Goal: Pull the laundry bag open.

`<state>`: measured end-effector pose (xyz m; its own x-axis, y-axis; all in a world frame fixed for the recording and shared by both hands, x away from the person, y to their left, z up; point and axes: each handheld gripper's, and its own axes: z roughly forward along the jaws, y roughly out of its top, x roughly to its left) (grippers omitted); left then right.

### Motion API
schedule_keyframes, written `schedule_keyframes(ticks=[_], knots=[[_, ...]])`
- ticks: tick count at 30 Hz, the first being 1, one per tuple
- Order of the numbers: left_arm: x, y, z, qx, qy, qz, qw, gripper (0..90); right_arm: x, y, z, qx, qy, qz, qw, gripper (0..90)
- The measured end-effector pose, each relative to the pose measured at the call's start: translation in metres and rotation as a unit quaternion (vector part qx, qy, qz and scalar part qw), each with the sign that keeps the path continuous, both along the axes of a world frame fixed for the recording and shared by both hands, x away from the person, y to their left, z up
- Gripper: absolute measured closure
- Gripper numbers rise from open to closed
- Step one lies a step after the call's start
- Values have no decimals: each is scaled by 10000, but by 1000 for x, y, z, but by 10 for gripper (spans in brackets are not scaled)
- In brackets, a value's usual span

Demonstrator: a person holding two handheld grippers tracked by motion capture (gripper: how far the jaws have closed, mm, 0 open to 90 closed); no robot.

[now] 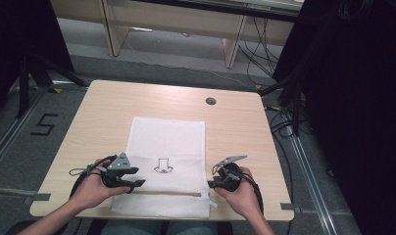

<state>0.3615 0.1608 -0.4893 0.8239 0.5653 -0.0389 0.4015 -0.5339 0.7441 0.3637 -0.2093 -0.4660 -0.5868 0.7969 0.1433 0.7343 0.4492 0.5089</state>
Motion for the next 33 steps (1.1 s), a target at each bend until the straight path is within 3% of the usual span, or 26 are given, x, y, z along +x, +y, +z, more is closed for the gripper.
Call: schedule_keyframes(ticks=[2,4,5,8,9,10,11,12,13,16,20,22,28,29,33], knots=[[-1,-3,-2,-159,189,104,9996,474,0,1,0,15,35,16,10000,701],[0,-4,-1,-193,110,27,9998,473,0,1,0,14,82,-5,10000,728],[1,-4,0,-59,44,-41,10000,473,0,0,-1,-5,23,27,10000,742],[0,-9,0,-215,37,19,9998,481,-1,0,-1,31,111,-40,9999,812],[0,-9,0,-215,37,19,9998,482,-3,1,0,41,200,-74,9998,833],[2,-9,3,-132,-59,-134,9998,484,-2,2,0,23,150,-23,9999,866],[2,-9,3,-132,-59,-134,9998,485,-2,2,0,23,150,-23,9999,866],[1,-12,3,-237,16,-67,9997,487,-3,5,2,-83,311,-57,9995,900],[0,-17,4,-299,11,-75,9995,491,-4,7,3,-123,384,-73,9992,900],[1,-27,5,-213,-55,-231,9995,496,-4,11,2,-92,490,-70,9987,900],[1,-42,6,-192,-75,-395,9990,498,-4,16,0,-67,352,52,9993,900],[1,-45,6,-210,-36,-405,9990,496,-5,17,0,-76,430,-50,9990,900],[4,-60,5,-241,64,-541,9982,500,-6,20,-5,-59,407,192,9990,900],[5,-65,6,-153,58,-644,9978,502,-5,20,-5,-78,405,183,9990,900],[3,-74,5,-184,75,-729,9971,509,-4,21,-8,-101,432,207,9988,900]])
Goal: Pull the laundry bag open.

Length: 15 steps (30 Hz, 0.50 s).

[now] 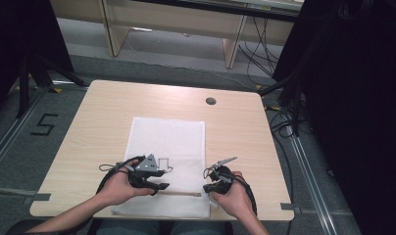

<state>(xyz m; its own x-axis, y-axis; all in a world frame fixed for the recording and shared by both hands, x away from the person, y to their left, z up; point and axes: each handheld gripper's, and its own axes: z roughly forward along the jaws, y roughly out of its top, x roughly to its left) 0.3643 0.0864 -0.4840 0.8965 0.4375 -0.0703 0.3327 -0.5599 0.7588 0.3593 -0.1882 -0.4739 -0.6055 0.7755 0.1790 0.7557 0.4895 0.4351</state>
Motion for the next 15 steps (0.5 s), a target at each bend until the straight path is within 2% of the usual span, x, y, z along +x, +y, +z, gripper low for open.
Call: schedule_keyframes(ticks=[1,4,7,8,12,15], knots=[[0,-4,0,69,-28,-101,9999,511,-1,2,-2,-75,173,-29,9998,900],[-1,-11,0,66,-25,-162,9998,519,-1,4,-6,-91,162,88,9998,900],[-1,-18,0,116,-55,-277,9995,521,-2,6,-6,-156,220,20,9996,900],[-1,-20,-1,104,-45,-276,9996,522,-1,6,-7,-147,195,100,9997,900],[-3,-29,-2,71,-10,-368,9993,537,-1,7,-8,-152,210,95,9996,900],[-3,-40,-3,154,-72,-538,9984,549,-2,7,-9,-134,206,37,9997,900]])
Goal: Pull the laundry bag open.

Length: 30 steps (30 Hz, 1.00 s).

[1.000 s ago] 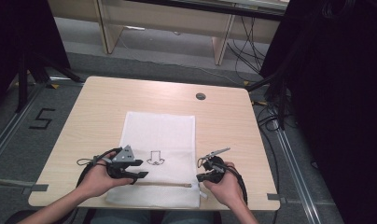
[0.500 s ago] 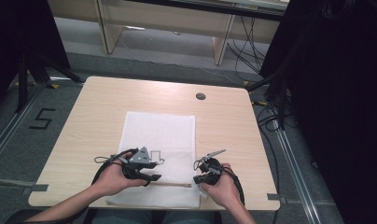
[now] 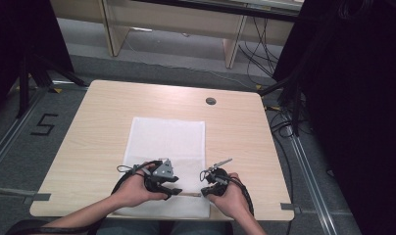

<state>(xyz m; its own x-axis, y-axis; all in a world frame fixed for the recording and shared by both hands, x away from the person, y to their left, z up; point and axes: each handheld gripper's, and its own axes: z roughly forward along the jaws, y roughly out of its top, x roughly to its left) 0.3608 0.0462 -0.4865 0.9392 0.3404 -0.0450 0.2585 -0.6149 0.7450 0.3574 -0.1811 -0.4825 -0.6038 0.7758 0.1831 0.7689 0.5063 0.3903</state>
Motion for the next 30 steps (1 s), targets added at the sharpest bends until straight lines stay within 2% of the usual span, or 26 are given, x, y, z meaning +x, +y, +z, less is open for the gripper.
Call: schedule_keyframes(ticks=[6,7,12,17,23,24,30], knots=[[-2,-14,0,-28,21,-134,9999,589,-1,0,0,-22,39,-64,10000,900],[-2,-17,-1,55,-26,-217,9997,589,0,0,-1,5,-32,17,10000,900],[-4,-28,-4,71,43,-328,9994,642,0,0,0,2,1,-7,10000,900],[-4,-38,-9,134,24,-385,9992,654,0,0,0,2,5,-12,10000,900],[-5,-45,-13,139,29,-425,9990,668,0,-1,-1,17,-13,4,10000,900],[-3,-46,-13,214,-22,-502,9985,668,0,-1,-1,17,-13,4,10000,900],[-3,-52,-18,223,-84,-576,9981,677,1,-1,-1,23,-23,17,10000,900]])
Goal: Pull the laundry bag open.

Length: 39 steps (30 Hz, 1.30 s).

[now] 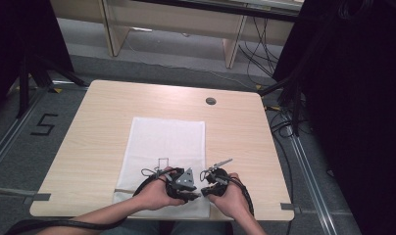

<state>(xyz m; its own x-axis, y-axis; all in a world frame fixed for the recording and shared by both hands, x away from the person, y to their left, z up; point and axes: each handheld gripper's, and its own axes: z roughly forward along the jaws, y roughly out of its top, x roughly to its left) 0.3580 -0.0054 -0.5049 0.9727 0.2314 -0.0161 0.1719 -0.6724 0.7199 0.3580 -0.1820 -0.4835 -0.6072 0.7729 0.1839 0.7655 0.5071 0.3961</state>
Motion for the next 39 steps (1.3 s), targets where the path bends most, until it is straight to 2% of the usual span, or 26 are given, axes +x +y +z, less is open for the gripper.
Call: schedule_keyframes(ticks=[8,10,12,17,26,28,29,32,39], knots=[[-1,-4,-1,107,-185,-150,9997,738,0,0,0,6,-1,-7,10000,900],[-2,-5,0,191,-348,-232,9989,758,0,0,0,23,13,-19,10000,900],[-4,-6,0,126,-369,-230,9990,787,0,0,0,21,12,-23,10000,900],[-5,-7,0,115,-375,-241,9989,804,0,0,0,37,10,-19,10000,900],[-4,-8,-2,71,-213,-215,9995,790,1,-1,-1,59,19,32,10000,900],[-4,-9,-2,60,-239,-213,9995,794,0,-1,0,59,77,-58,9999,900],[-3,-8,-2,110,-212,-183,9995,796,0,-1,0,74,84,-52,9999,900],[-3,-9,-2,84,-151,-149,9997,804,1,-1,0,94,91,-56,9999,900],[-3,-10,0,145,-119,-103,9998,818,0,-1,0,55,58,-19,10000,900]])
